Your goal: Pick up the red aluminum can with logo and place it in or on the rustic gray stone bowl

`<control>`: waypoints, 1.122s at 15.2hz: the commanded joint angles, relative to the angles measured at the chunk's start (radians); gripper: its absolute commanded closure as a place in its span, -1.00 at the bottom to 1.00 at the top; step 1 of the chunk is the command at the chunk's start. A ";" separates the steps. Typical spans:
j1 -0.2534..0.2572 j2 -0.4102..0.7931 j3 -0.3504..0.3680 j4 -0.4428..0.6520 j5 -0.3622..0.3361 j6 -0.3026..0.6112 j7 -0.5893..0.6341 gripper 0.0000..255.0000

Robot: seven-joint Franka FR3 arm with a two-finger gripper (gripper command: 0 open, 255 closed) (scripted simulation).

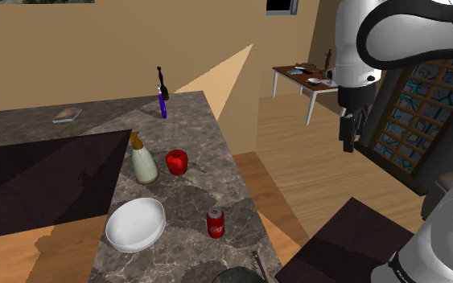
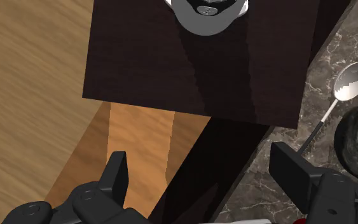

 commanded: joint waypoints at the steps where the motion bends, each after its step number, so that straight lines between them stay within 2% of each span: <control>1: 0.000 0.000 0.000 0.000 0.000 0.000 0.000 -1.00; 9: 0.055 0.145 0.087 -0.076 0.087 0.269 0.082 -1.00; 17: 0.098 0.368 0.178 -0.066 0.133 0.535 0.159 -1.00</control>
